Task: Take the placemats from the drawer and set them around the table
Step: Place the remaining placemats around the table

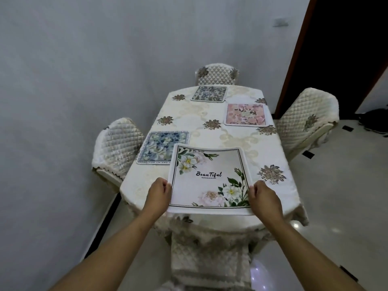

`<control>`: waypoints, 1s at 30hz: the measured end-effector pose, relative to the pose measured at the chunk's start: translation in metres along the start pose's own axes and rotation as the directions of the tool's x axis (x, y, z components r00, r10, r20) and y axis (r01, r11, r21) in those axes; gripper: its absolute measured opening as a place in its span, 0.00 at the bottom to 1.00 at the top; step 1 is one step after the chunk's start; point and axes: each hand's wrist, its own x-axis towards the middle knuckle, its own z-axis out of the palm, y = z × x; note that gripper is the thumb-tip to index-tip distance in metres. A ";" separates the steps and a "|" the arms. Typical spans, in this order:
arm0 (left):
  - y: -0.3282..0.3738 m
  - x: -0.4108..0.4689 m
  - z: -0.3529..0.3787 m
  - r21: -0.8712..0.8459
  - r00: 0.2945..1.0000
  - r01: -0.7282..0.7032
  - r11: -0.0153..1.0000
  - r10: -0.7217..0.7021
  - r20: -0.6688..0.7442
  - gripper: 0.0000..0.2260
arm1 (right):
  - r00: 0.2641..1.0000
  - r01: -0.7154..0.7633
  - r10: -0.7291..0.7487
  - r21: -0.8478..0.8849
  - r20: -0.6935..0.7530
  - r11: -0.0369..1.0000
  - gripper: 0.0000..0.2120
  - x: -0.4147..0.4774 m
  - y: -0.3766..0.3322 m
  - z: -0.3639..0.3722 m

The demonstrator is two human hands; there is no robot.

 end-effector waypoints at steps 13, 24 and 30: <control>-0.106 0.100 0.092 0.122 0.992 -0.088 0.989 0.075 0.104 0.13 | 0.993 -0.112 0.116 -0.113 0.025 0.987 0.12 0.043 0.019 0.134; -0.143 0.106 0.130 0.205 0.996 -0.087 0.975 0.079 0.043 0.08 | 0.985 -0.172 0.174 -0.172 -0.003 0.970 0.12 0.048 0.027 0.174; -0.162 0.096 0.152 0.346 0.989 -0.144 0.927 0.146 0.021 0.14 | 0.987 -0.151 0.159 -0.267 0.010 0.952 0.13 0.047 0.041 0.194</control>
